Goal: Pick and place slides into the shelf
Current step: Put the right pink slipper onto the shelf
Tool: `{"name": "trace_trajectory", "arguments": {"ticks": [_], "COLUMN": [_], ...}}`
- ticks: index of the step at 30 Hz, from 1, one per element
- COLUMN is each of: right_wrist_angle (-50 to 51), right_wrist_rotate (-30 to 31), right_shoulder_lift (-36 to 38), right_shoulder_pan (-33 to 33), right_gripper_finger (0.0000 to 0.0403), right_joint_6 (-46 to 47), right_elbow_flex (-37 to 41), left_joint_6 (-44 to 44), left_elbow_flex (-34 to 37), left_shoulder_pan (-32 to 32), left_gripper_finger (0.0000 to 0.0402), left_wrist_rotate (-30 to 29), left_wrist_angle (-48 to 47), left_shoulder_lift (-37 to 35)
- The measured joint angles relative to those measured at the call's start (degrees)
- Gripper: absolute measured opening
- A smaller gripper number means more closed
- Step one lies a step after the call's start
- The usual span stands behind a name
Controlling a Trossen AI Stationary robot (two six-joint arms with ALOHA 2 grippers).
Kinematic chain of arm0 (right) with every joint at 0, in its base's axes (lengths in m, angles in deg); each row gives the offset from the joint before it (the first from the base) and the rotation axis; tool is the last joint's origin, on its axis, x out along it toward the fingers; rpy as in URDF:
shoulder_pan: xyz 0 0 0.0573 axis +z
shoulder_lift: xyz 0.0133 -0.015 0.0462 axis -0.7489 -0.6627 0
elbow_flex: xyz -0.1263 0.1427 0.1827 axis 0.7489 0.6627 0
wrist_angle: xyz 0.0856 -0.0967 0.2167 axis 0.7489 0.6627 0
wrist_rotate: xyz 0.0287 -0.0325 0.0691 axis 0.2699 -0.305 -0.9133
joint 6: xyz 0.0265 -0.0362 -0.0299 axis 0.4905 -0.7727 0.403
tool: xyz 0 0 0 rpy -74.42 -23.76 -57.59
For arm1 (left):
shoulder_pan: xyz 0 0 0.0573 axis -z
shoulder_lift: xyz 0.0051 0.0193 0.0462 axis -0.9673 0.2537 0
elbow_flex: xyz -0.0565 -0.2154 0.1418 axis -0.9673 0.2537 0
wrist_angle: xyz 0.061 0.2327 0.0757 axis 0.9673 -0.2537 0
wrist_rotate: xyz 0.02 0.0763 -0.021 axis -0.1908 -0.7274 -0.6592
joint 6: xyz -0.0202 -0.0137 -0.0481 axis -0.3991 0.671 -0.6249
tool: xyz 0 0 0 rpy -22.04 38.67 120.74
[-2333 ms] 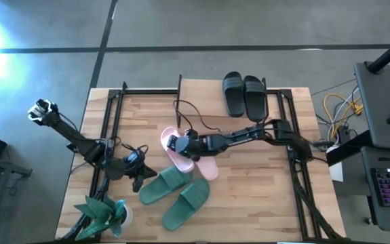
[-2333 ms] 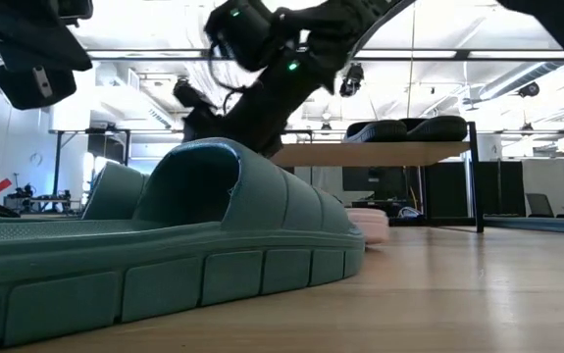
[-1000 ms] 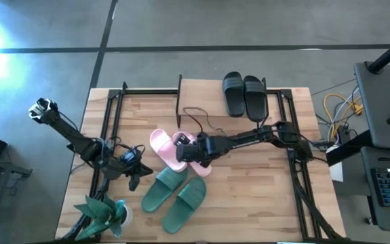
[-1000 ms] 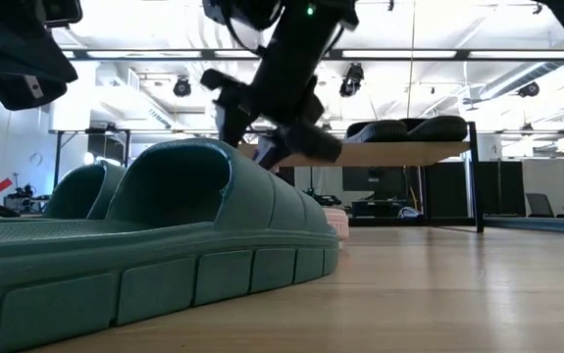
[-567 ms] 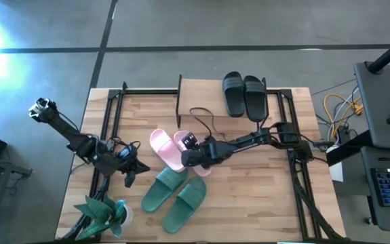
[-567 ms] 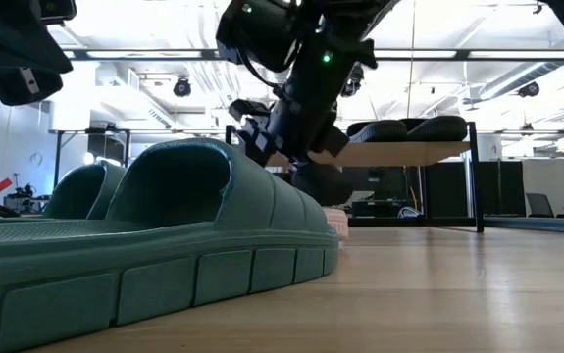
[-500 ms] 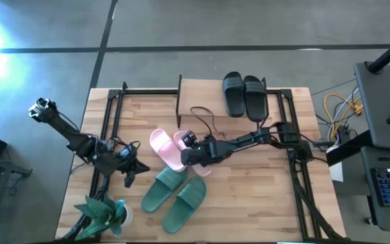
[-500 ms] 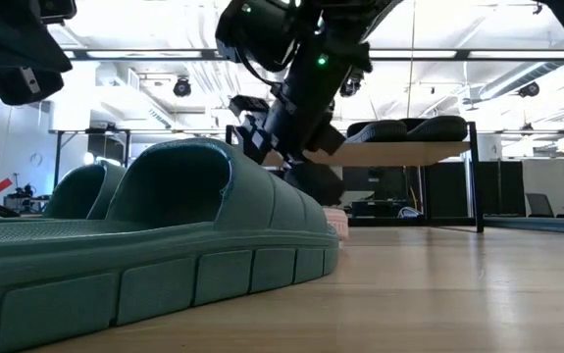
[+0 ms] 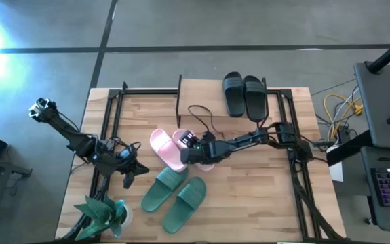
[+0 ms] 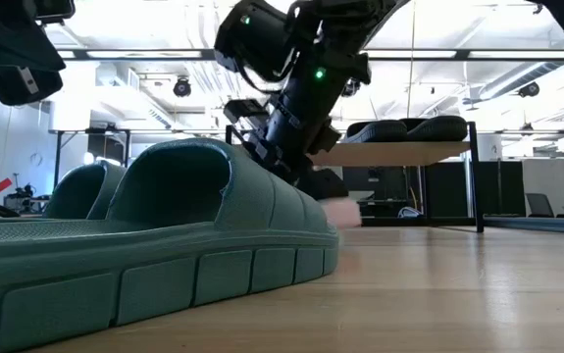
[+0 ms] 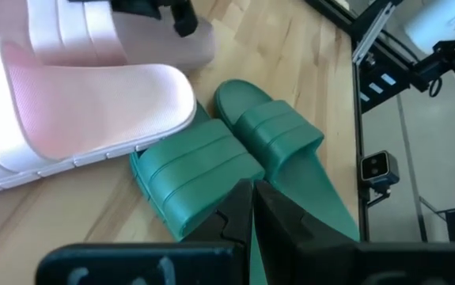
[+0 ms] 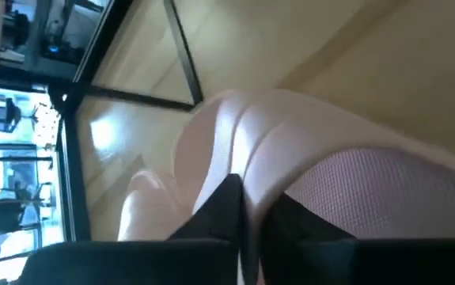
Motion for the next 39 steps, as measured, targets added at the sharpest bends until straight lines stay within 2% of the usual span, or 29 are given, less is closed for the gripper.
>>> {"name": "trace_trajectory", "arguments": {"ticks": [3, 7, 10, 16, 19, 22, 25, 27, 30, 33, 36, 39], "right_wrist_angle": [3.0, 17.4, 26.4, 29.6, 29.6, 27.8, 23.6, 17.7, 3.2, -7.5, -8.5, -2.1], "right_wrist_rotate": [0.9, 3.7, 4.8, 14.1, 22.8, 29.7, 30.7, 29.5, 23.6, 22.8, 22.5, 20.8], "right_shoulder_lift": [1.4, 4.1, 7.2, 15.5, 20.0, 23.4, 24.3, 23.8, 21.8, 19.0, 17.2, 16.1], "right_shoulder_pan": [1.9, 5.6, 8.7, 14.6, 15.2, 11.4, 4.0, -1.2, -7.7, -11.6, -14.2, -15.6], "right_gripper_finger": [0.0014, 0.0014, 0.0014, 0.0013, 0.0013, 0.0013, 0.0013, 0.0013, 0.0013, 0.0013, 0.0013, 0.0013], "right_joint_6": [1.1, 10.5, 12.2, 13.1, 13.2, 12.2, 9.3, 3.4, -7.8, -17.8, -15.5, -7.8], "right_elbow_flex": [-0.1, -1.0, -2.2, -2.9, -2.9, -2.9, -2.9, -2.9, -2.9, -2.9, -2.9, -2.9], "left_joint_6": [-0.1, -0.1, -0.4, -0.5, -0.4, -0.5, -0.5, -0.5, -0.6, -2.3, -3.5, -3.8], "left_elbow_flex": [0.0, 0.0, 0.0, 0.0, 0.0, 0.0, 0.0, 0.0, 0.0, 0.0, 0.0, 0.0], "left_shoulder_pan": [0.0, 0.0, 0.0, 0.0, 0.0, 0.0, -0.1, -0.2, -0.2, -0.4, -0.4, -0.4], "left_gripper_finger": [0.0000, 0.0000, 0.0000, 0.0000, 0.0000, 0.0000, 0.0000, 0.0000, 0.0000, 0.0000, 0.0000, 0.0000], "left_wrist_rotate": [0.1, 0.1, 0.1, 0.1, 0.2, 0.2, 0.0, -0.2, -0.4, -0.4, -0.4, -0.4], "left_wrist_angle": [0.1, 0.2, 0.5, 2.7, 4.3, 5.5, 6.1, 6.5, 6.5, 6.7, 6.7, 6.7], "left_shoulder_lift": [0.3, 1.7, 3.3, 6.0, 6.9, 7.5, 7.8, 7.8, 7.6, 7.4, 7.3, 7.2]}}
